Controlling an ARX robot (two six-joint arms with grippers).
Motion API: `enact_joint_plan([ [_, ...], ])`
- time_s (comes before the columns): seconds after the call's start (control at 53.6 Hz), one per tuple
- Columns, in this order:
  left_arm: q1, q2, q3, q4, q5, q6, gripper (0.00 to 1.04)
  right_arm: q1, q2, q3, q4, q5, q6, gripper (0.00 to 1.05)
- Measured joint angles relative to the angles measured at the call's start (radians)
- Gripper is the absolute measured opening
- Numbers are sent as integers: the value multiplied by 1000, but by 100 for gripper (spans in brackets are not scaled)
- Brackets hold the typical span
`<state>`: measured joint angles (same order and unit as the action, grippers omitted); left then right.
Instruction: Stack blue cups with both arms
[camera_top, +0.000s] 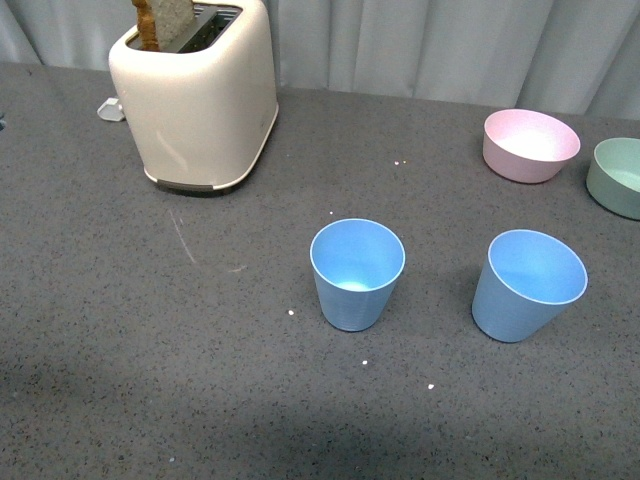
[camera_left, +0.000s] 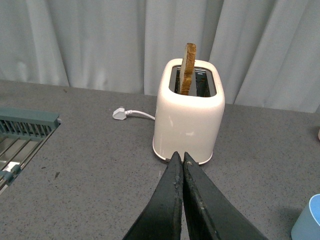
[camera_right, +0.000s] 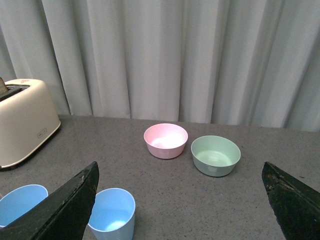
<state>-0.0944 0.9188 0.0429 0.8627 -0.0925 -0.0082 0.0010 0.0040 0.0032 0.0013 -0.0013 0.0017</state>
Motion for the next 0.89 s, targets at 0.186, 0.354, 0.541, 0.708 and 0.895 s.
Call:
enact_joint_plan([
  [0.186, 88, -142, -23, -119, 83, 0, 4, 0, 0, 0, 0, 0, 0, 95],
  [0.354, 92, -269, -24, -229, 92, 1, 4, 0, 0, 0, 0, 0, 0, 95],
  [0.541, 92, -389, -24, -339, 92, 1, 4, 0, 0, 0, 0, 0, 0, 95],
  [0.708, 92, -496, -24, -439, 92, 1, 4, 0, 0, 0, 0, 0, 0, 95],
  [0.895, 92, -590, -24, -530, 92, 1, 4, 0, 0, 0, 0, 0, 0, 95],
])
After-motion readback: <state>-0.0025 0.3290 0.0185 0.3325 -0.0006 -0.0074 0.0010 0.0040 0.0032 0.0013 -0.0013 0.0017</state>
